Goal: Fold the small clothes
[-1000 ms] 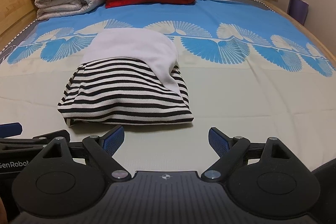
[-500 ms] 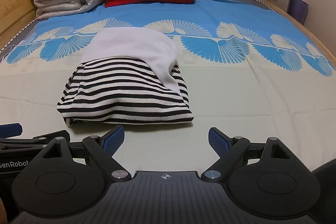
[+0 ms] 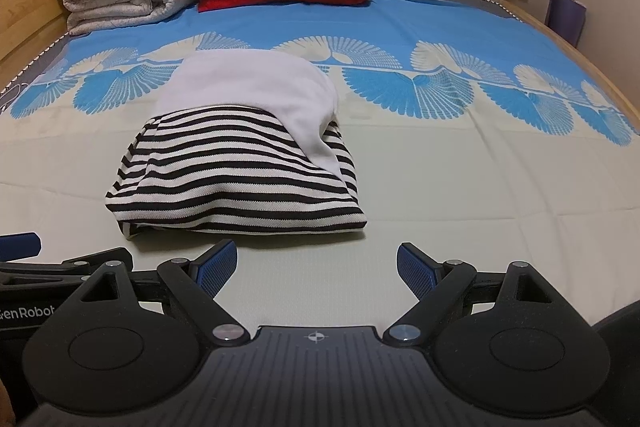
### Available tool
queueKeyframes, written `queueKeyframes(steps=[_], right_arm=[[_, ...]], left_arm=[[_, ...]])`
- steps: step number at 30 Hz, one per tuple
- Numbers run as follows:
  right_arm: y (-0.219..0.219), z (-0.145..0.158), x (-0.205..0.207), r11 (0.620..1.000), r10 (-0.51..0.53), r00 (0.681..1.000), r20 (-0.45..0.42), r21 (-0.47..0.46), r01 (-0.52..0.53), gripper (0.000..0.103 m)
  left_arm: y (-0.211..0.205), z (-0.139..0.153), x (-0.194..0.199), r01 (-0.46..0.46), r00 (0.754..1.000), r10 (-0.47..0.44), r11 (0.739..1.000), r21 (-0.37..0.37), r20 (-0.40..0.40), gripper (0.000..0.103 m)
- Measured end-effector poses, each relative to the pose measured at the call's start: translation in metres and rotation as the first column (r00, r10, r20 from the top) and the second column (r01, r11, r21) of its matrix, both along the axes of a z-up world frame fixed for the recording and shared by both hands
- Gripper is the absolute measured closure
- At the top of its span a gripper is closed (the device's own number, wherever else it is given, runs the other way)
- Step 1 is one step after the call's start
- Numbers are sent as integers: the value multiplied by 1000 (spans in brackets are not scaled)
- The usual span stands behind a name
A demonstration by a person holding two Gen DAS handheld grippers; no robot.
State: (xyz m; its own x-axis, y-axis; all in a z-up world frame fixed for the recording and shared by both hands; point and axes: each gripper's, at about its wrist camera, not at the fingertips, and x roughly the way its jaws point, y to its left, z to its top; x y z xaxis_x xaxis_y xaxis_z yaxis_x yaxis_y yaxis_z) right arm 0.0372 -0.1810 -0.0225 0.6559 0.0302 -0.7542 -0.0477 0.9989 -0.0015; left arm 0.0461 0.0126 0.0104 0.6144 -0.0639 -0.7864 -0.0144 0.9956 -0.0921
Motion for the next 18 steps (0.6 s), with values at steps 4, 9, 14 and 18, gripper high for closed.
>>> queueKeyframes(steps=[4, 9, 14, 18], right_arm=[[1, -1, 0, 1000, -6, 1000, -11, -1, 6, 15], [2, -2, 0, 1000, -8, 1000, -13, -7, 8, 15], [2, -1, 1, 1000, -8, 1000, -15, -7, 8, 15], [2, -1, 1, 1000, -9, 1000, -15, -5, 9, 15]], left_arm=[[-1, 0, 0, 3, 1000, -3, 1000, 4, -1, 0], [0, -1, 0, 5, 1000, -5, 1000, 5, -3, 0], [0, -1, 0, 5, 1000, -5, 1000, 4, -6, 0], [0, -1, 0, 5, 1000, -5, 1000, 3, -6, 0]])
